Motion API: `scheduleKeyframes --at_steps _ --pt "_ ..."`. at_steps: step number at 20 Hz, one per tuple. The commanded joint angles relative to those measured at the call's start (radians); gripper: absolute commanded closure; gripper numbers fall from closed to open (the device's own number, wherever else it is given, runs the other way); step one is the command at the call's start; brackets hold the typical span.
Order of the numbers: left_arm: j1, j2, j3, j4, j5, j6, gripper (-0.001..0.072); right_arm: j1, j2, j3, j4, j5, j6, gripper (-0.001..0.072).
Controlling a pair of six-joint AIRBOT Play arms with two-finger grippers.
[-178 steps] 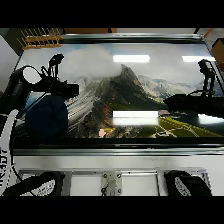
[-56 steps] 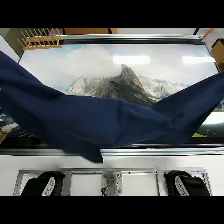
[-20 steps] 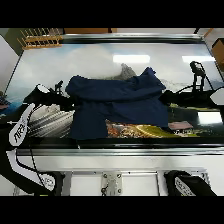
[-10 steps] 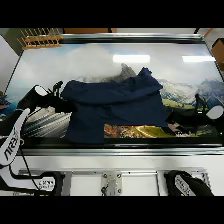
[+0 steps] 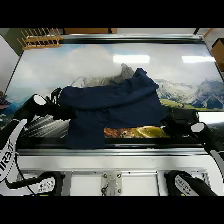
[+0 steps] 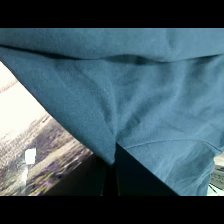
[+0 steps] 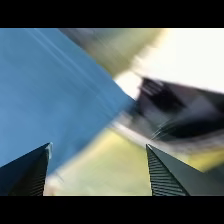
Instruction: Fold the clothes and pants, and hang the long-sleeved shirts on hangers.
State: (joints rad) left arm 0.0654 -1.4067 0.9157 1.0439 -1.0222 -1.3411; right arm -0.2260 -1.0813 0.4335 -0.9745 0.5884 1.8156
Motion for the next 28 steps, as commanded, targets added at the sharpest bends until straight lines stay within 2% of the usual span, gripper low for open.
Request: scheduleKeyframes --at_steps 1,3,8,10,13,16,19,24,28 --pt "0.0 0.005 -0.008 0.002 0.005 -0.001 0.0699 0.076 -0.077 0.007 0.037 -0.184 -0.014 0.0059" --pt "0.0 0.005 -0.008 0.002 0.005 -0.001 0.0699 0.116 -0.119 0.05 0.037 -0.195 -0.062 0.0066" --pt "0.003 0.005 0.002 0.003 -0.002 -0.002 0.0699 0.13 -0.134 0.178 0.001 -0.068 -0.321 0.0701" --pt "0.019 0.024 0.064 0.003 -0.043 -0.016 0.0699 0.113 -0.095 0.284 -0.136 0.032 -0.335 0.0702" --pt "0.055 0.148 0.243 0.002 -0.141 -0.05 0.0699 0.057 -0.003 0.592 -0.337 0.231 -0.335 0.0702" --pt "0.065 0.322 0.462 0.002 -0.255 -0.101 0.0699 0.004 0.08 0.951 -0.351 0.346 -0.335 0.0702" --pt "0.048 0.509 0.612 0.002 -0.276 -0.17 0.0699 0.005 0.166 1.21 -0.35 0.363 -0.335 0.0702" --pt "-0.014 0.742 0.796 0.003 -0.275 -0.266 0.0699 0.003 0.335 1.309 -0.354 0.365 -0.335 0.0702" --pt "-0.023 0.808 0.917 0.003 -0.258 -0.328 0.0699 0.003 0.419 1.309 -0.355 0.369 -0.335 0.0702"
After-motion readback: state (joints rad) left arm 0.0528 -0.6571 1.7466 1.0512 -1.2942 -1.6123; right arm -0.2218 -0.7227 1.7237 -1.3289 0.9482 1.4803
